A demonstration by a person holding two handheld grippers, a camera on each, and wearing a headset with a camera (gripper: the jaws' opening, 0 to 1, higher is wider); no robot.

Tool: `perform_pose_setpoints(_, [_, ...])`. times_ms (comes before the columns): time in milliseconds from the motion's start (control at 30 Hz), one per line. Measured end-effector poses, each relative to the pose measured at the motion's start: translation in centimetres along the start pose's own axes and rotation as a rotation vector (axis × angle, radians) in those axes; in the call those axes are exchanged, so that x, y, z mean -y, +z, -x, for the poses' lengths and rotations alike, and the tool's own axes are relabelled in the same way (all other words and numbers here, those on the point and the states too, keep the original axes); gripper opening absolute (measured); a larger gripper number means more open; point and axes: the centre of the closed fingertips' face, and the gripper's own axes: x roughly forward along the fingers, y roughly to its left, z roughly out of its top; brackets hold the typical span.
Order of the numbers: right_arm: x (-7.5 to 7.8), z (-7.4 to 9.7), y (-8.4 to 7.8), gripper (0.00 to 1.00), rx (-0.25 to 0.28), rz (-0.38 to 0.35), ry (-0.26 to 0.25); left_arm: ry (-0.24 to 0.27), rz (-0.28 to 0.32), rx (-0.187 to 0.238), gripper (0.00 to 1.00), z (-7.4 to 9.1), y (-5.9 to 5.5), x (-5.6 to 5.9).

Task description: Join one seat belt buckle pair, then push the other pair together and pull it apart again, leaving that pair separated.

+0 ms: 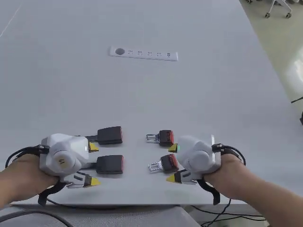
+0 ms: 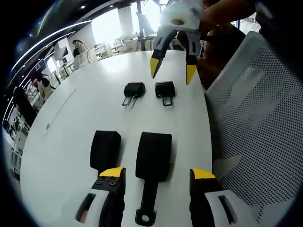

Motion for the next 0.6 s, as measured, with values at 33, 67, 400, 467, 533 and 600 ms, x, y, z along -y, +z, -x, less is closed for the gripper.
perform_pose_setpoints(33, [0.1,-0.1,0.0,0.45,-0.002,0.005,0.003,-0.007,-0.005,-0.005,0.55,-0.2,0.0,0.1])
perform_pose_setpoints(67, [0.1,-0.2,-0.2,0.45,-0.008,0.014,0.011,-0.013,-0.014,-0.008,0.55,-0.4,0.0,0.2])
perform_pose_setpoints(400, [0.3,-0.9,-1.1,0.42,-0.041,0.067,0.054,-0.041,-0.052,-0.035,0.52,-1.3,0.2,-0.4])
perform_pose_setpoints(467, [0.4,-1.2,-1.2,0.42,-0.046,0.076,0.062,-0.048,-0.067,-0.042,0.51,-1.5,0.2,-0.5])
perform_pose_setpoints(533, [0.4,-1.3,-1.4,0.41,-0.055,0.087,0.072,-0.052,-0.081,-0.051,0.49,-1.8,0.2,-0.7])
perform_pose_setpoints(600, [0.6,-1.5,-1.5,0.41,-0.06,0.091,0.078,-0.059,-0.093,-0.053,0.47,-2.0,0.4,-0.8])
